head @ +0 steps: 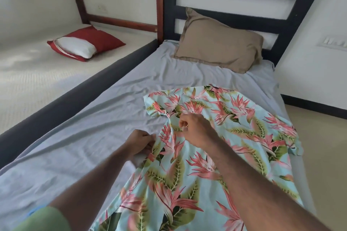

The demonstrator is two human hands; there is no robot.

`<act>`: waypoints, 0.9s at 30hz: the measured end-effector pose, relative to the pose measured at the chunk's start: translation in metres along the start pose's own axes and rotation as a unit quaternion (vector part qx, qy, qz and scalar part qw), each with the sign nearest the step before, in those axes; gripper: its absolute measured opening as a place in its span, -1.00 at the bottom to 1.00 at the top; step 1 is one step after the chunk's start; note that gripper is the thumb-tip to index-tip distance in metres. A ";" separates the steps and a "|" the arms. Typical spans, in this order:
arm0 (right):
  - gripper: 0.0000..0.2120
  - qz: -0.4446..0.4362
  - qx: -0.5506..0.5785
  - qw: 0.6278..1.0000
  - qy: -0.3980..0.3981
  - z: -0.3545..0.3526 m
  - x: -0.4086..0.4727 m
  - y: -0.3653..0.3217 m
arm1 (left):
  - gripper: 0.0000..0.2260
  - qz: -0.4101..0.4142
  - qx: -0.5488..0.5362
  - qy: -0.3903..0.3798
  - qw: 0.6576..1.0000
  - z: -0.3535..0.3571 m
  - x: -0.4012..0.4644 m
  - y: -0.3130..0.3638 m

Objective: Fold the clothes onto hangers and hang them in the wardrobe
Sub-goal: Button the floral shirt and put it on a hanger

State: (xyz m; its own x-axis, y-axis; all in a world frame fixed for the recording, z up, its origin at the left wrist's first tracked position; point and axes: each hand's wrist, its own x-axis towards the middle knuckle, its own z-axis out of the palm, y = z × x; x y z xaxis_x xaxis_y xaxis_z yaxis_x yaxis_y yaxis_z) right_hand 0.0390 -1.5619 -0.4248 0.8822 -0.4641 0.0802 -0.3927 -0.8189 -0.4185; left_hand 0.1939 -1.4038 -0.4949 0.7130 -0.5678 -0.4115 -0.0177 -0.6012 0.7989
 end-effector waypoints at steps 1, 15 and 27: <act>-0.84 -0.017 0.011 1.000 -0.013 0.005 0.016 -0.001 | -0.72 -0.007 -0.022 -0.005 1.000 0.002 0.005 0.002; -0.53 -0.039 -0.149 0.974 -0.168 0.117 0.182 -0.021 | -0.64 -0.058 -0.198 -0.030 0.978 0.012 0.041 -0.017; -0.58 0.069 0.098 0.992 0.036 0.102 0.186 0.006 | -0.28 0.020 -0.117 -0.043 0.992 0.015 0.030 -0.022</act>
State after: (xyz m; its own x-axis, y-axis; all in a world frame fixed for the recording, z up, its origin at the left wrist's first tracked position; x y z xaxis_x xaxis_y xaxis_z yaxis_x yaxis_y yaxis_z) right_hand 0.2273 -1.6189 -0.5052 0.8000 -0.5956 0.0726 -0.4430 -0.6679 -0.5980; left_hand 0.2052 -1.4161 -0.5309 0.6516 -0.6408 -0.4059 0.1261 -0.4361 0.8910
